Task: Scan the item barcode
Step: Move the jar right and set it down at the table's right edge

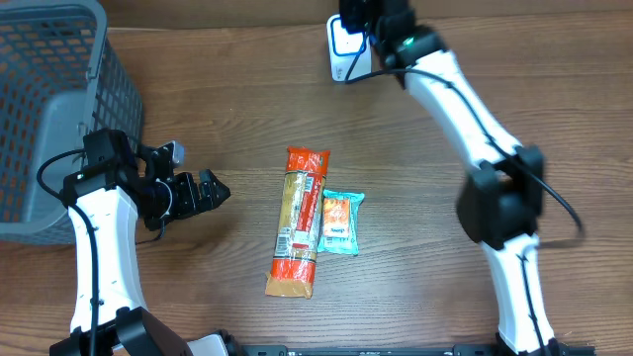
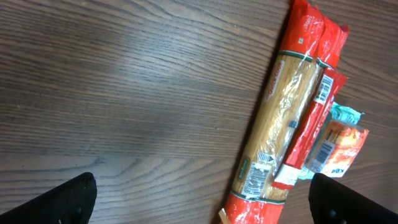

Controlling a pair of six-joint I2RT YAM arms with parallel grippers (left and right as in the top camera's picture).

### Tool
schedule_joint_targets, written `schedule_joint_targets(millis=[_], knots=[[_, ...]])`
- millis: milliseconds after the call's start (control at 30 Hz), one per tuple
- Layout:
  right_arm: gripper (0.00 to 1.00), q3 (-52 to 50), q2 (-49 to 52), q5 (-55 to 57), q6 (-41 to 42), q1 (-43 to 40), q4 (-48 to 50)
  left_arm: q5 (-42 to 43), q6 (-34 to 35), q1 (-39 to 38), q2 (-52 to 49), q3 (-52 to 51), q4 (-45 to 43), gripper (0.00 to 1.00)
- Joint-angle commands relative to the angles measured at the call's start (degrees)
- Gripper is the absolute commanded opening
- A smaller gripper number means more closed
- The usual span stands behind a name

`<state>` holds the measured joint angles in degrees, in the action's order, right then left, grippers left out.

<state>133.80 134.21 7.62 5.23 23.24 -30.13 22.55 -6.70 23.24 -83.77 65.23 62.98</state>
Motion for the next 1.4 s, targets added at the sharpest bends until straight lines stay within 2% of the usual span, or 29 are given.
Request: schedule_joint_targets(millis=[0, 267, 367, 467, 600, 800, 1100, 1167, 1233, 1300, 1367], knots=[[0.31, 1.4, -12.6, -0.8, -1.2, -1.4, -9.9, 0.8, -1.7, -0.4, -0.2, 0.0, -0.1, 1.00], [0.28, 0.9, -16.2, -2.0, -0.6, -11.3, -44.8, 0.8, -1.7, -0.4, -0.2, 0.0, -0.1, 1.00], [0.27, -1.8, -15.9, -3.9, -0.5, -16.2, -53.8, 0.8, -1.7, -0.4, -0.2, 0.0, -0.1, 0.99], [0.27, -7.1, -15.8, -3.9, 2.5, -20.7, -58.3, 0.8, -1.7, -0.4, -0.2, 0.0, -0.1, 1.00], [0.27, -17.4, -15.8, -4.0, 4.0, -25.6, -57.0, 0.8, -1.7, -0.4, -0.2, 0.0, -0.1, 0.99], [0.27, -33.5, -15.8, -5.1, 4.0, -30.9, -46.4, 0.8, -1.7, -0.4, -0.2, 0.0, -0.1, 0.99], [0.29, -42.6, -15.8, -5.2, 4.0, -35.2, -40.6, 0.8, -1.7, -0.4, -0.2, 0.0, -0.1, 1.00], [0.49, -43.5, -15.8, -5.2, 4.0, -35.3, -39.8, 0.8, -1.7, -0.4, -0.2, 0.0, -0.1, 1.00], [0.77, -43.6, -15.8, -5.2, 4.0, -35.3, -39.7, 0.9, -1.7, -0.4, -0.2, 0.0, -0.1, 1.00], [0.89, -43.6, -15.9, -5.2, 4.0, -35.2, -39.8, 0.9, -1.7, -0.4, -0.2, 0.0, -0.1, 1.00], [0.93, -43.6, -16.2, -5.2, 4.0, -35.2, -39.9, 0.8, -1.7, -0.4, -0.2, 0.0, -0.1, 0.99]])
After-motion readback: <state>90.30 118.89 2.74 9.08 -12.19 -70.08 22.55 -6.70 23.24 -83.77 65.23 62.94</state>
